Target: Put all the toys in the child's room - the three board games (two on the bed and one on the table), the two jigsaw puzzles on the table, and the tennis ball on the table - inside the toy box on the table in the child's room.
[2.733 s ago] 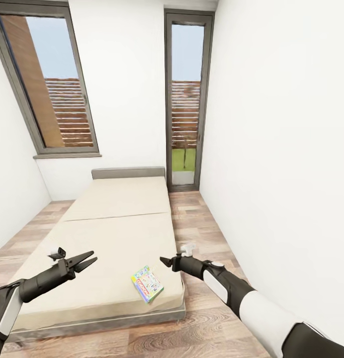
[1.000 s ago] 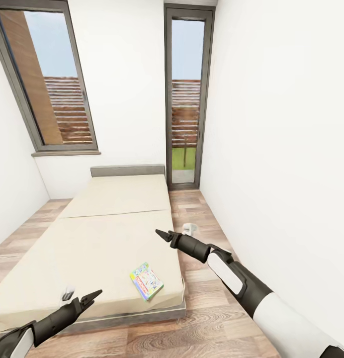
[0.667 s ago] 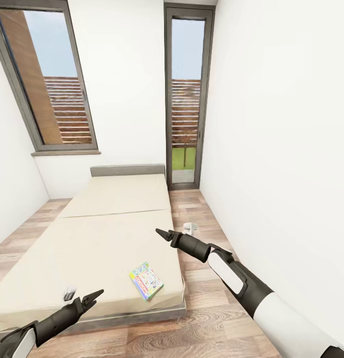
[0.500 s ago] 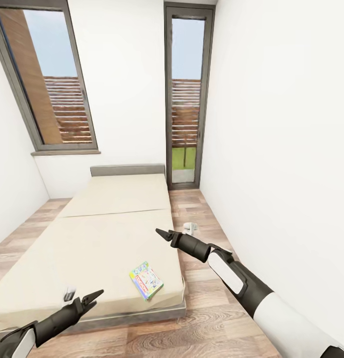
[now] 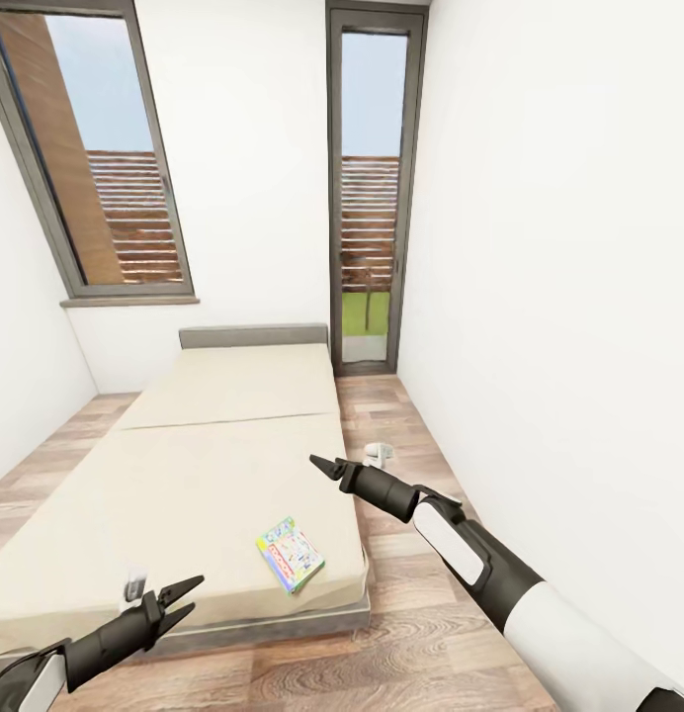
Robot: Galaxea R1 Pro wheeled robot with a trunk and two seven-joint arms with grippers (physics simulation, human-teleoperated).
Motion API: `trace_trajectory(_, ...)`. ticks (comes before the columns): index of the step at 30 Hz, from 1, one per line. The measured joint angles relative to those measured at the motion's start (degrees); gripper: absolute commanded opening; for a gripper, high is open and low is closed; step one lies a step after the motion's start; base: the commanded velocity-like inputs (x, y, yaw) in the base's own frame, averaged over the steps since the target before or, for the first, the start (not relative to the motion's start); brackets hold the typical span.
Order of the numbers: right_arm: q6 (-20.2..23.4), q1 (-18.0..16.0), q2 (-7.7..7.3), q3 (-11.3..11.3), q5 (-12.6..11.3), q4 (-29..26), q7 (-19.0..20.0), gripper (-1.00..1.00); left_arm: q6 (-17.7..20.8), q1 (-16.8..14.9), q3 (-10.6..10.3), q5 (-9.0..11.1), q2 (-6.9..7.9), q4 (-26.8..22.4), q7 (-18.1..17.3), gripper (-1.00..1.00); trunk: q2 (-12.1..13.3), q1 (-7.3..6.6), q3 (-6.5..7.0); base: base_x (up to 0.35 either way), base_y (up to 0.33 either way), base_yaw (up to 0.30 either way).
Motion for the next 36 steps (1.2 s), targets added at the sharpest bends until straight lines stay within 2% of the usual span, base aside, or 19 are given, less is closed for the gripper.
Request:
trace_trajectory(6, -0.1, 0.0, -0.02, 0.0, -0.2, 0.0, 0.1, 1.0, 1.7, 0.0, 0.1, 0.1, -0.06, 0.0, -0.3, 1.0, -2.4, 1.32, -1.08, 0.0, 0.0, 0.0)
trace_trajectory(14, 0.0, 0.0, -0.1, -0.1, -2.0, 0.0, 0.2, 1.0, 5.2, 0.0, 0.4, 0.1, -0.13, 0.0, -0.4, 1.0, -5.6, 3.08, -2.52, 0.0, 0.0, 0.0)
trace_trajectory(18, -0.1, 0.1, -0.62, 0.0, -2.2, 0.0, 0.2, 1.0, 5.6, 0.0, 0.5, 0.2, -0.37, 0.0, -0.5, 1.0, -7.2, 3.96, -3.24, 0.0, 0.0, 0.0)
trace_trajectory(25, -0.2, 0.1, -1.36, 0.0, -2.4, 0.0, 0.3, 1.0, 5.9, 0.0, 0.7, 1.5, -0.51, 0.0, -0.7, 1.0, -10.0, 5.49, -4.49, 0.0, 0.0, 0.0)
trace_trajectory(36, -0.3, 0.1, -1.45, 0.1, -2.4, 0.0, 0.2, 1.0, 5.9, 0.0, 0.7, 2.0, -0.4, 0.0, -1.0, 1.0, -14.4, 7.91, -6.47, 0.0, 0.0, 0.0)
